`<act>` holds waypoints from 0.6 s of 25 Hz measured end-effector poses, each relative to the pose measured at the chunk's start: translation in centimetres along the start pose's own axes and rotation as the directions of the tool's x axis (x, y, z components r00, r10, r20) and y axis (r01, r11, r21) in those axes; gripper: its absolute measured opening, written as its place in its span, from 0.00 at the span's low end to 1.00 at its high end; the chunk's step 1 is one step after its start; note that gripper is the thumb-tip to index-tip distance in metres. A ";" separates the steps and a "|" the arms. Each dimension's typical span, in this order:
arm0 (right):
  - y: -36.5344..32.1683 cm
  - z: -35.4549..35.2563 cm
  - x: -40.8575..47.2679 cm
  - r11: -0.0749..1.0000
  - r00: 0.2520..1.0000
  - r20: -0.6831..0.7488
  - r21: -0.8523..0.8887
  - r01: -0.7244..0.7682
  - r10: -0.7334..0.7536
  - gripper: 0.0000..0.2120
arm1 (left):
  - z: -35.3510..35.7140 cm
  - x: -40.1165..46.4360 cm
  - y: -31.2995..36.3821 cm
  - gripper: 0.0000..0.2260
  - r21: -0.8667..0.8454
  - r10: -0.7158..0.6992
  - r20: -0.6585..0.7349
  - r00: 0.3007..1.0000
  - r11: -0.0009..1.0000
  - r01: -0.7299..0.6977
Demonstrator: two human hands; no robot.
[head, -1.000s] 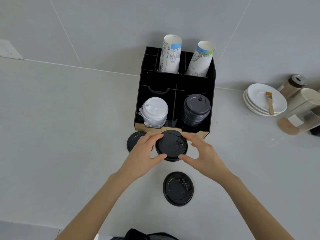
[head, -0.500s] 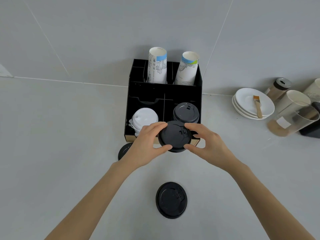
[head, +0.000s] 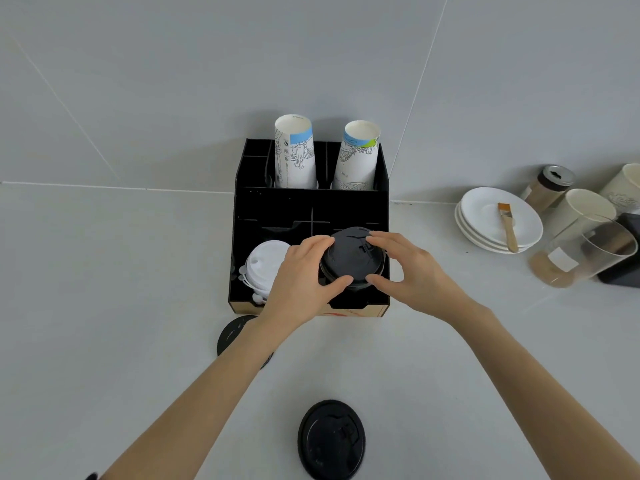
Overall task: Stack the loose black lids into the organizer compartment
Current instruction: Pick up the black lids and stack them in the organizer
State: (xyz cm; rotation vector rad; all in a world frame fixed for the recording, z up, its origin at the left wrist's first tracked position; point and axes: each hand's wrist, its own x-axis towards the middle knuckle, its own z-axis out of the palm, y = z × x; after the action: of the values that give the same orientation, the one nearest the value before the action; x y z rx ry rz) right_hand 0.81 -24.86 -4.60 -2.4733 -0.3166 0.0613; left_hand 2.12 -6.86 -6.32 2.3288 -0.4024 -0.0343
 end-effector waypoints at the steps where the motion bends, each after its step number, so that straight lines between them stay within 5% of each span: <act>1: 0.3 -0.2 0.5 1.000 1.000 0.013 -0.013 0.002 -0.002 0.26 | 0.3 0.3 0.1 0.27 -0.002 -0.012 -0.009 1.000 1.000 0.012; 15: 3.0 -1.1 4.8 0.990 0.968 0.250 -0.132 0.054 -0.019 0.29 | 4.4 2.8 0.7 0.28 0.038 -0.194 -0.121 0.973 0.979 0.200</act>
State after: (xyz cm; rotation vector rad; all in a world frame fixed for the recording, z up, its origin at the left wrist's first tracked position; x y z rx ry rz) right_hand 6.29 -26.71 -5.38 -2.5982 -0.4876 0.3471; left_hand 3.99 -11.12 -8.69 2.3985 -0.1133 0.0160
